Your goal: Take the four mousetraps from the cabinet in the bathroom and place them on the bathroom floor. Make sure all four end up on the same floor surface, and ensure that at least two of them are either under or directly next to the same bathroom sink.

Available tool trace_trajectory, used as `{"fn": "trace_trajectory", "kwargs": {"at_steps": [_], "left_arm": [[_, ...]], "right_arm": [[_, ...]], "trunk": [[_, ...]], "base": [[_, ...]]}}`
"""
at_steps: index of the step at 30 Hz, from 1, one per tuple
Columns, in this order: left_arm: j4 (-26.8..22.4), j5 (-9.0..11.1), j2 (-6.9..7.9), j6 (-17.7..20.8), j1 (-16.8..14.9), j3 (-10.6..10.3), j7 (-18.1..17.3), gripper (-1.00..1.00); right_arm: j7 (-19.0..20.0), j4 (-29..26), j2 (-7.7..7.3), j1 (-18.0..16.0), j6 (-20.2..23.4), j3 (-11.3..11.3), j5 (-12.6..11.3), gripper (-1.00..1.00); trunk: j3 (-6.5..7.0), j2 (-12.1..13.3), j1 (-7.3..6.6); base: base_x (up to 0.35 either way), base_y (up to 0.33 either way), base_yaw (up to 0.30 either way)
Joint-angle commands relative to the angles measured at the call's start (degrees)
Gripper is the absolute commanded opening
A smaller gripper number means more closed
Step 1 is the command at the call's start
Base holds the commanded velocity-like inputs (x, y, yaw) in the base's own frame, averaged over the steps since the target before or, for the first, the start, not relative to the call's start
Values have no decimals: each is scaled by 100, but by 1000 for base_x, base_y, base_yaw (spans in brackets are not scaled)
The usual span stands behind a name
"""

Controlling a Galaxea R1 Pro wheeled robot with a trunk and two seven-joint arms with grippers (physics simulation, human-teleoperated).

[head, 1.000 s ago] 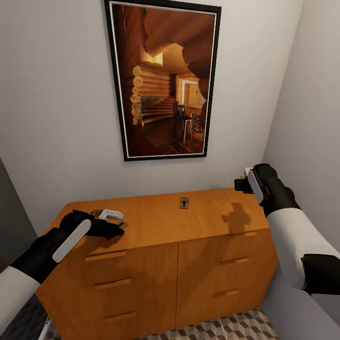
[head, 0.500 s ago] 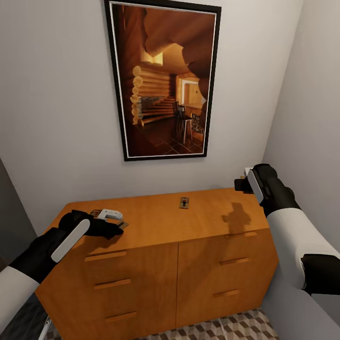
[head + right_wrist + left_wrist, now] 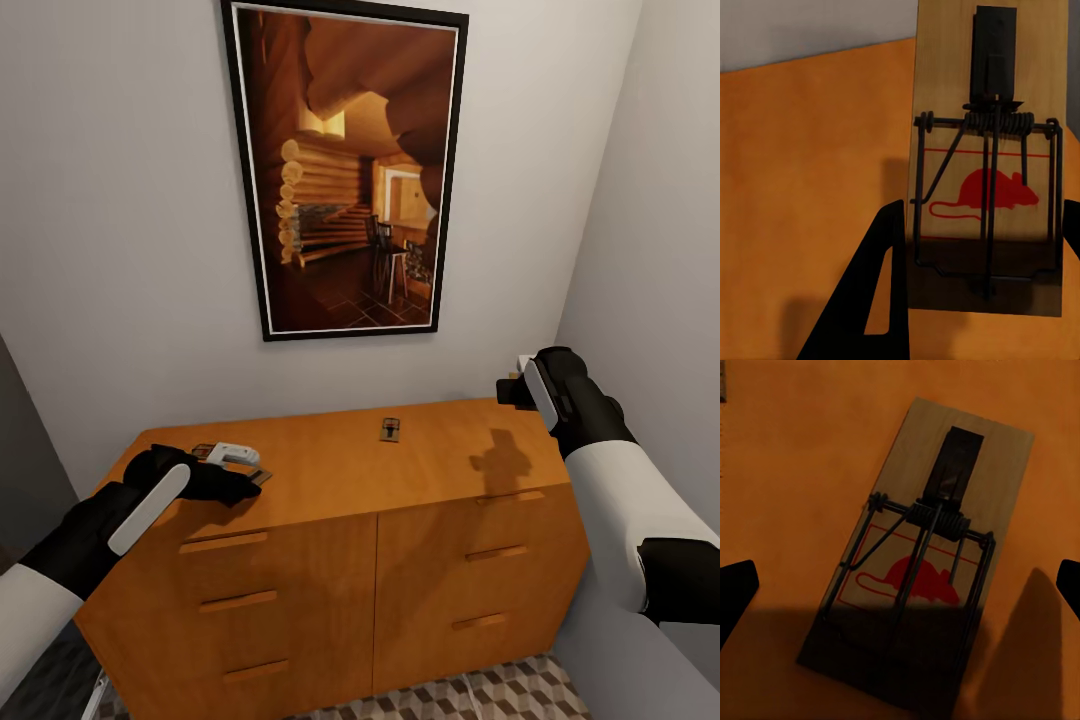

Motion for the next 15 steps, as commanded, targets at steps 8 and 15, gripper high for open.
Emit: {"fn": "trace_trajectory", "kwargs": {"at_steps": [8,15], "left_arm": [[-2,69,-1,10,-7,-12,60,100],[9,90,-3,6,-7,-12,60,100]], "right_arm": [[-39,-4,-1,-4,20,2,-45,-100],[-39,-4,-1,-4,20,2,-45,-100]], "trunk": [[-7,-4,0],[-7,-4,0]], "base": [[0,0,0],[0,0,0]]}}
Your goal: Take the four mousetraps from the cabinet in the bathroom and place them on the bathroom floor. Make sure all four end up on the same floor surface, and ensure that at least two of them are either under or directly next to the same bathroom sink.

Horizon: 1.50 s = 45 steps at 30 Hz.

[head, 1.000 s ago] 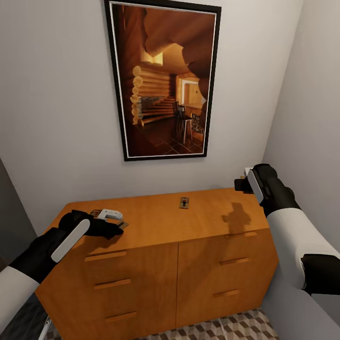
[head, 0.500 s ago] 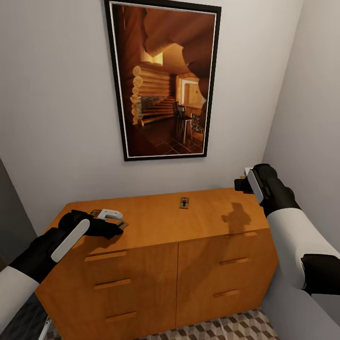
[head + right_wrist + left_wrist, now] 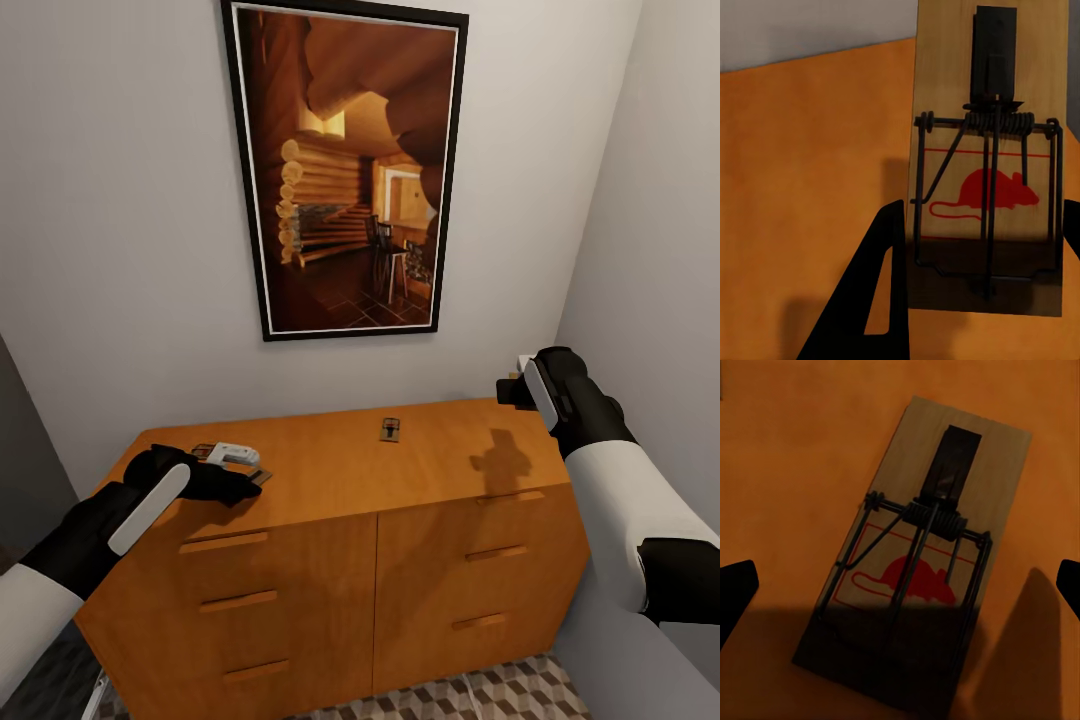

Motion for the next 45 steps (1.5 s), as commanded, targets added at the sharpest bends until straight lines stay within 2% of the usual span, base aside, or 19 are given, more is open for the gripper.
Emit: {"fn": "trace_trajectory", "kwargs": {"at_steps": [1,35,45], "left_arm": [[-3,67,6,8,-7,-16,60,100],[73,147,-20,-5,-7,-17,51,100],[253,150,-35,-10,-7,-17,51,100]], "right_arm": [[-39,-4,-1,-4,20,2,-46,-100],[-39,-4,0,-4,20,2,-50,-100],[-39,-4,0,-4,20,2,-51,-100]], "trunk": [[-7,-4,0],[-7,-4,0],[-7,-4,0]], "base": [[0,0,0],[0,0,0],[0,0,0]]}}
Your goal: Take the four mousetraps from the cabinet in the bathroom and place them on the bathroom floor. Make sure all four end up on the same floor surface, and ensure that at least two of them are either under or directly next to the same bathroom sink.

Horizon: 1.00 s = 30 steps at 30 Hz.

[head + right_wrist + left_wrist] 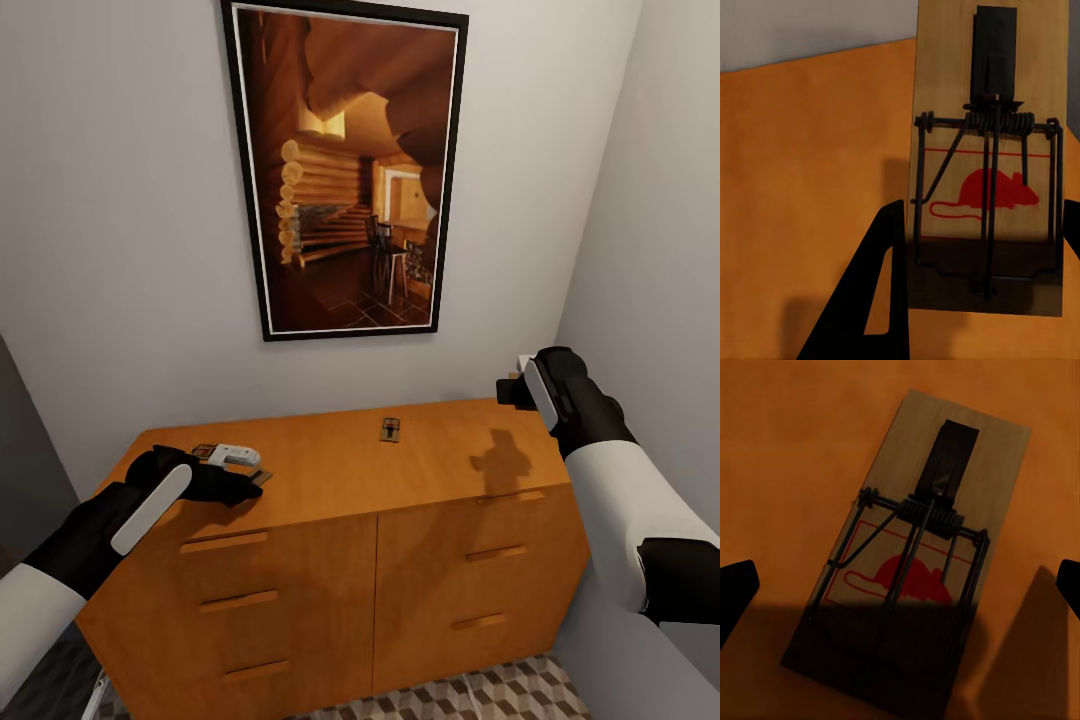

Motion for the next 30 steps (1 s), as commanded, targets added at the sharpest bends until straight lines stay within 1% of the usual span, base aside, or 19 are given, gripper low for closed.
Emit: {"fn": "trace_trajectory", "kwargs": {"at_steps": [1,9,30], "left_arm": [[198,143,5,2,-3,-17,60,100],[276,141,0,0,-3,-17,60,100],[292,131,-1,-16,-2,-17,68,100]], "right_arm": [[-39,-4,-1,-4,19,2,-47,-100],[-39,-4,-1,-4,19,2,-44,-100],[-39,-4,-1,-4,19,2,-47,-100]], "trunk": [[-8,-3,1],[-8,-3,1],[-8,-3,1]], "base": [[0,0,0],[0,0,0],[0,0,0]]}}
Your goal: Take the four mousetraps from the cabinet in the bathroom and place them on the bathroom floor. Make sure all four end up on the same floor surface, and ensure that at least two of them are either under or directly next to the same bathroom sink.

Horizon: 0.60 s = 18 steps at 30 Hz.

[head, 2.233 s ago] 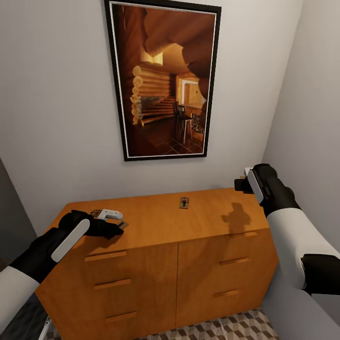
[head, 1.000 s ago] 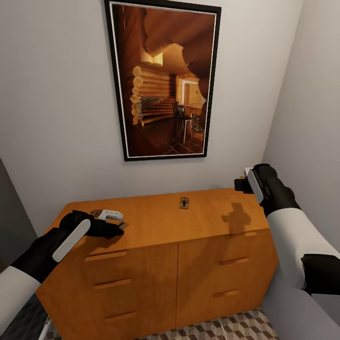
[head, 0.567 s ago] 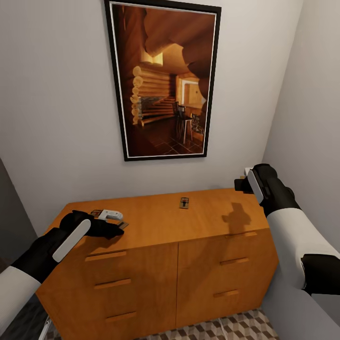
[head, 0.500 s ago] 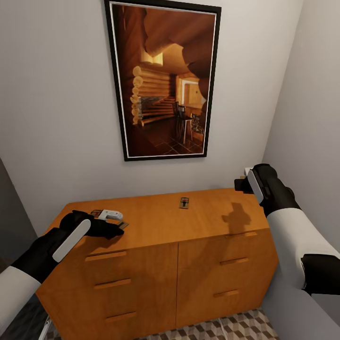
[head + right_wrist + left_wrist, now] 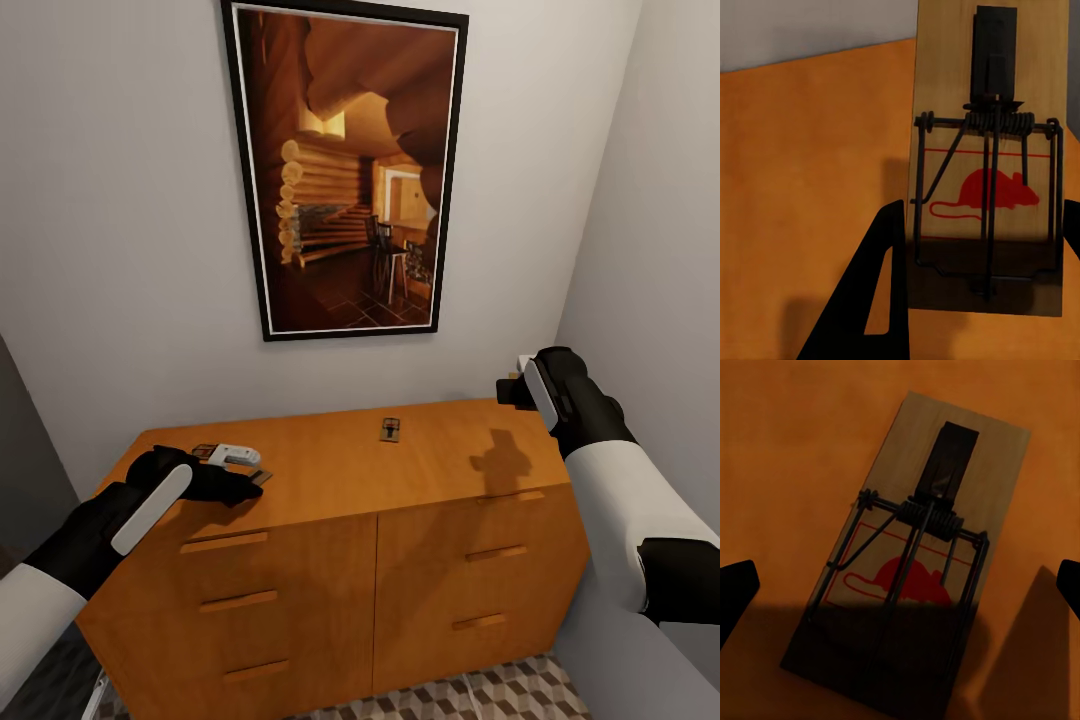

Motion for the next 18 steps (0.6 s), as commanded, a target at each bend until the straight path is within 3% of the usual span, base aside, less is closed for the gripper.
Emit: {"fn": "trace_trajectory", "kwargs": {"at_steps": [1,4,5,18], "left_arm": [[285,134,5,3,-3,-17,61,100],[286,134,3,2,-3,-17,61,100],[288,136,4,3,-3,-17,62,-100],[297,127,2,8,-3,-17,62,-100]], "right_arm": [[-39,-4,-1,-4,19,2,-46,-100],[-39,-4,-1,-4,19,2,-47,-100],[-39,-4,-1,-4,19,2,-46,-100],[-39,-4,-1,-4,19,2,-48,-100]], "trunk": [[-8,-3,1],[-8,-3,1],[-8,-3,1],[-8,-3,1]], "base": [[0,0,0],[0,0,0],[0,0,0],[0,0,0]]}}
